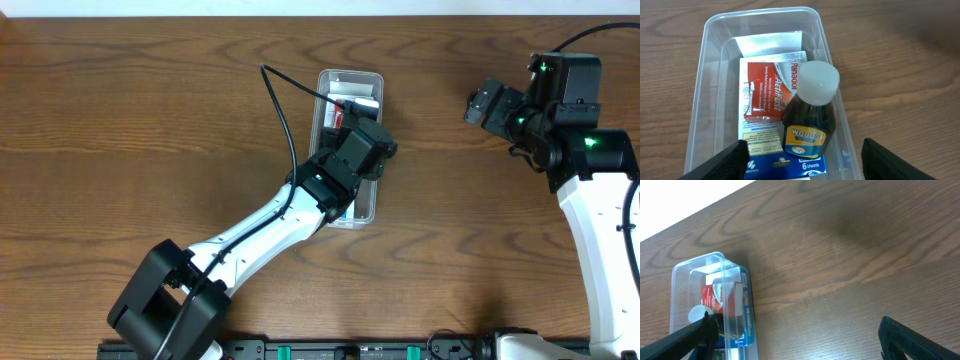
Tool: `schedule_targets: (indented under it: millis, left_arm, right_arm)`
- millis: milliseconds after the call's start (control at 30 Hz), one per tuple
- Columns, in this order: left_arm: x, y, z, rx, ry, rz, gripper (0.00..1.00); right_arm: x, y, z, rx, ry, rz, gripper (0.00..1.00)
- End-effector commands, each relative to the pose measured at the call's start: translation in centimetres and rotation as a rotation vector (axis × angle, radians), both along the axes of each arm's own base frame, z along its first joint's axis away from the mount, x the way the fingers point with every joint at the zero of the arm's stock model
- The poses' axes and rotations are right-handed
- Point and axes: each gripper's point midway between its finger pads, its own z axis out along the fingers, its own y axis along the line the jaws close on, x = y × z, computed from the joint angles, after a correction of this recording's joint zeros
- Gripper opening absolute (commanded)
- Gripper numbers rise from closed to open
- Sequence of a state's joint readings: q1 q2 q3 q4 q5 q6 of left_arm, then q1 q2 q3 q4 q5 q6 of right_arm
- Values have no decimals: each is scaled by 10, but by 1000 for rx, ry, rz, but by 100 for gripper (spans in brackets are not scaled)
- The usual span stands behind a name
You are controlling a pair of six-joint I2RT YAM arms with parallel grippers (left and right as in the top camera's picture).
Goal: Pack container
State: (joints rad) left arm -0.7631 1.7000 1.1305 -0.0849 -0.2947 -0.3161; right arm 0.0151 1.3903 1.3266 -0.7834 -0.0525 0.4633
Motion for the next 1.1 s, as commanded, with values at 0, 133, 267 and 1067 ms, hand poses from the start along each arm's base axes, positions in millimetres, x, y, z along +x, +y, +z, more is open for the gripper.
schedule_targets:
  millis: [0, 133, 267, 1067]
  left_arm:
    - [6, -2, 9, -3, -25, 7, 76]
    - [4, 0, 26, -26, -49, 7, 77]
    - [-1, 5, 56, -32, -102, -18, 76]
    - [-68, 227, 104, 132, 97, 323, 99]
  right_arm:
    - [1, -1, 1, -2, -3, -3, 99]
    - [1, -1, 1, -2, -3, -3, 99]
    - [1, -1, 1, -2, -2, -3, 99]
    - [1, -1, 1, -2, -3, -3, 99]
